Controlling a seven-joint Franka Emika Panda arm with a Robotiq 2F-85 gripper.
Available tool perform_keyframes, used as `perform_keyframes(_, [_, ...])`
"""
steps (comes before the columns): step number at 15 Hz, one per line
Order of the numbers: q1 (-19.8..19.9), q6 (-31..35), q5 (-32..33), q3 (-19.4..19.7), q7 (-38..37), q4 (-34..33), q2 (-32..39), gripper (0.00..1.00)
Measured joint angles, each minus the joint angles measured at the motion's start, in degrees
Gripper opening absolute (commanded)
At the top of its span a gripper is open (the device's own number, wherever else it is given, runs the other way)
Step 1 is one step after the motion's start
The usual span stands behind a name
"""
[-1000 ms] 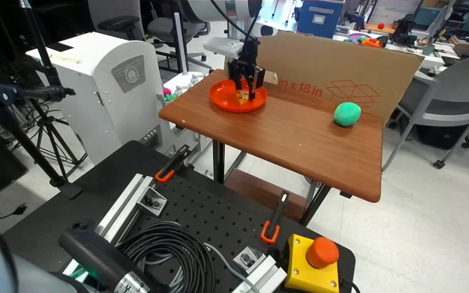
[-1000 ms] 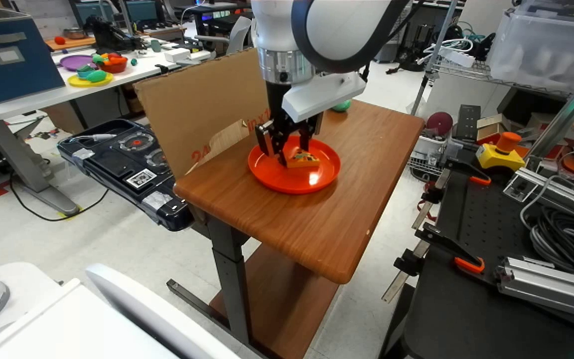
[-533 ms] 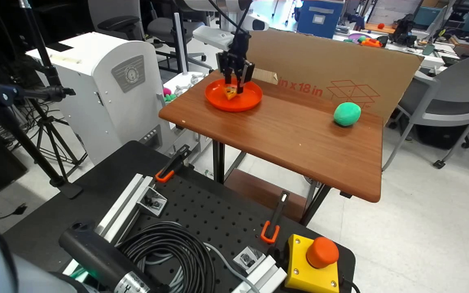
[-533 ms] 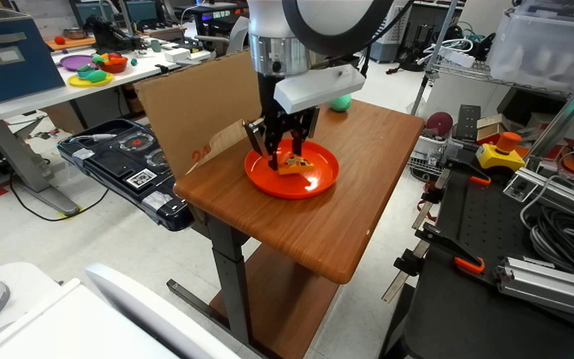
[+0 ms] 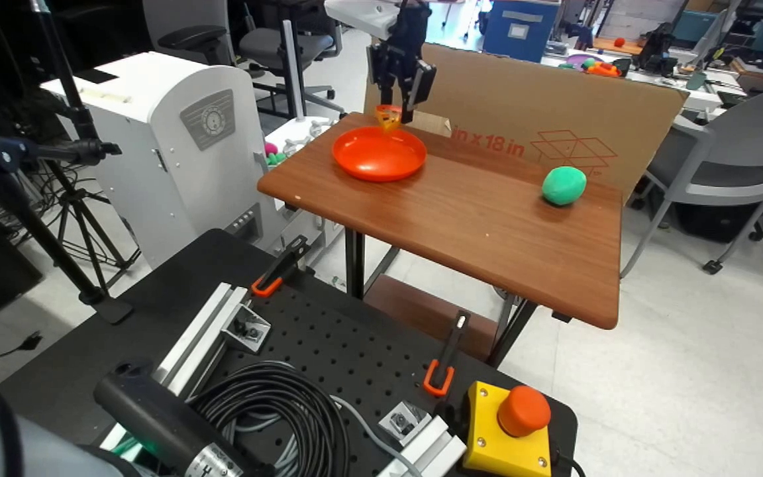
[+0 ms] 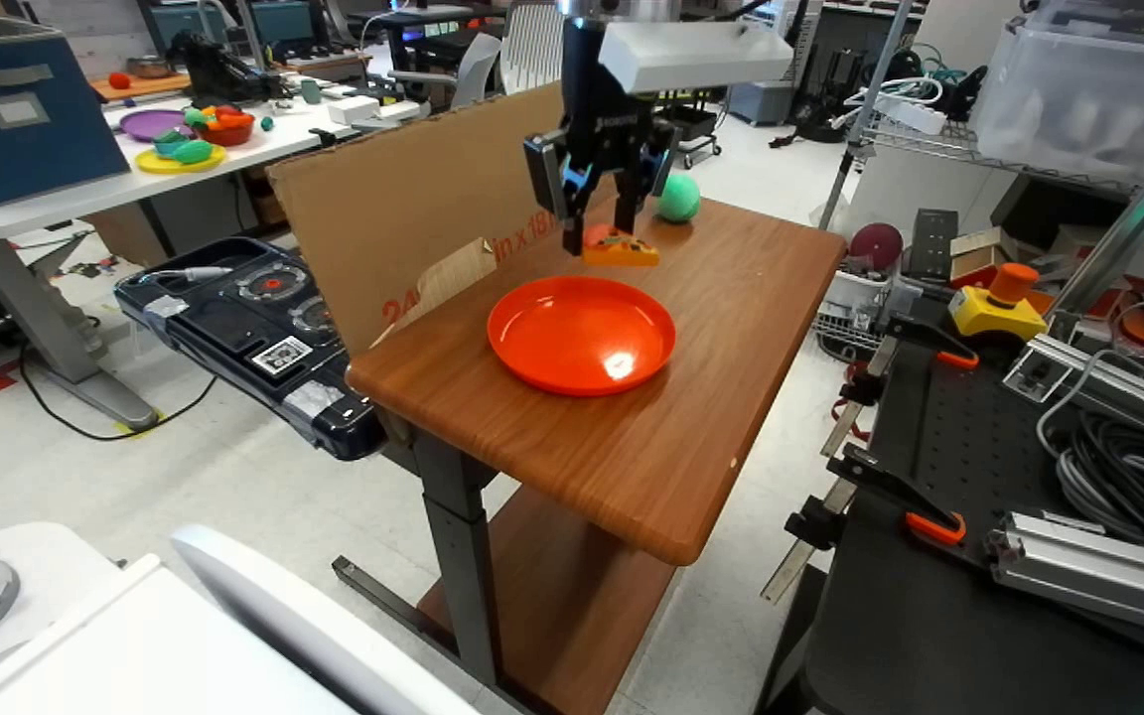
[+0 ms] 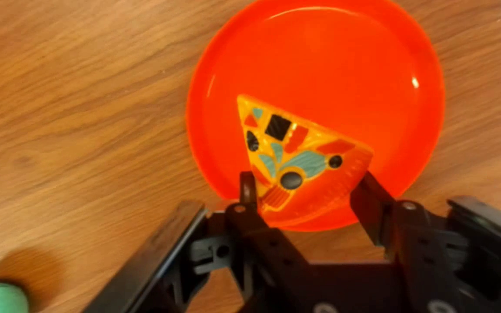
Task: Pick the pizza on the plate and put it on the table
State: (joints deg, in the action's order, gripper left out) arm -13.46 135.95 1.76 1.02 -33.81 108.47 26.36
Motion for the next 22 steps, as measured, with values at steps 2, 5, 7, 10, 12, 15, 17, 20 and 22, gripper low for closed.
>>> perform_keyframes(2, [2.2, 0.0, 0.0, 1.2, 0.0, 1.0, -1.3, 0.31])
perform_keyframes(5, [6.0, -0.5, 0.0, 3.1, 0.0, 1.5, -1.9, 0.31])
perform_keyframes(7, [8.5, -1.6, -0.1, 4.3, 0.1, 1.6, -1.7, 0.31])
perform_keyframes(10, [11.2, -3.1, -0.1, 5.9, 0.1, 1.5, -0.4, 0.31])
perform_keyframes(12, [12.1, -3.4, -0.1, 6.9, 0.1, 1.5, 1.0, 0.31])
perform_keyframes(15, [13.0, -3.1, -0.1, 8.2, -0.1, 1.4, 3.6, 0.31])
perform_keyframes(17, [13.3, -2.2, -0.1, 9.1, -0.3, 1.3, 5.6, 0.31])
perform_keyframes(20, [13.1, -1.0, 0.3, 10.0, -0.4, 1.2, 7.9, 0.31])
perform_keyframes(22, [12.8, -1.0, 0.4, 10.3, -0.4, 1.2, 7.9, 0.83])
